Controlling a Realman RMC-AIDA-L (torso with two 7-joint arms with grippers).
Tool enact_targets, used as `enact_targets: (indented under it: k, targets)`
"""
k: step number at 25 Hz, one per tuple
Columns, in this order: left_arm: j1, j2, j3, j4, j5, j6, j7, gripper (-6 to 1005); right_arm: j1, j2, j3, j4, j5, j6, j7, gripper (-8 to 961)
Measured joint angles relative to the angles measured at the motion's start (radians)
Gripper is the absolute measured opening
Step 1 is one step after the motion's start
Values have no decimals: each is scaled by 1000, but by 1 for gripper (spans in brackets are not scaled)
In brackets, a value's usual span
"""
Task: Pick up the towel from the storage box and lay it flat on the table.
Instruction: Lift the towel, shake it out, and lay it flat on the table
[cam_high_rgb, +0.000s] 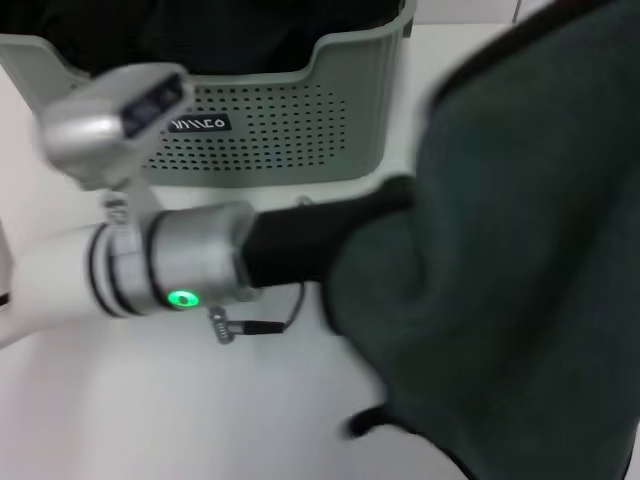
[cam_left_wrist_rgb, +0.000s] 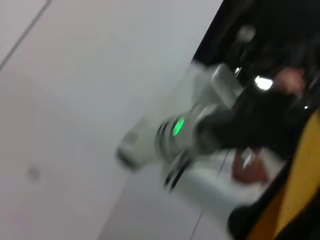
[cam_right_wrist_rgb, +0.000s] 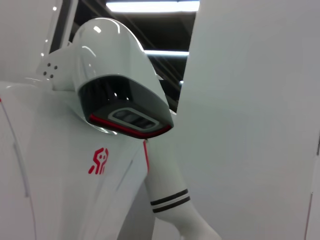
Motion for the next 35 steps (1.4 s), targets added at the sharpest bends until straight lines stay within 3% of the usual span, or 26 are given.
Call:
enact_targets:
  k: [9,17,25,31,35]
  targets:
    - [102,15,-10,0,-164,90,41,446,-53,-27,12,33,-9,3,-20,77]
    - [108,19,-9,-10,-159,97,55,445,-63,-34,87,93,-48,4,-37,80]
    - [109,28,-11,-14,-153,97,60,445,-67,-50,88,92,-49,5,-37,83]
    - [150,44,-114,-15,-151,99,60,446,-73,-69,88,83,-56,5,-29,85]
    - [157,57,-132,-12,-148,107,57,446,-77,-75,104,86,-61,5,-30,87]
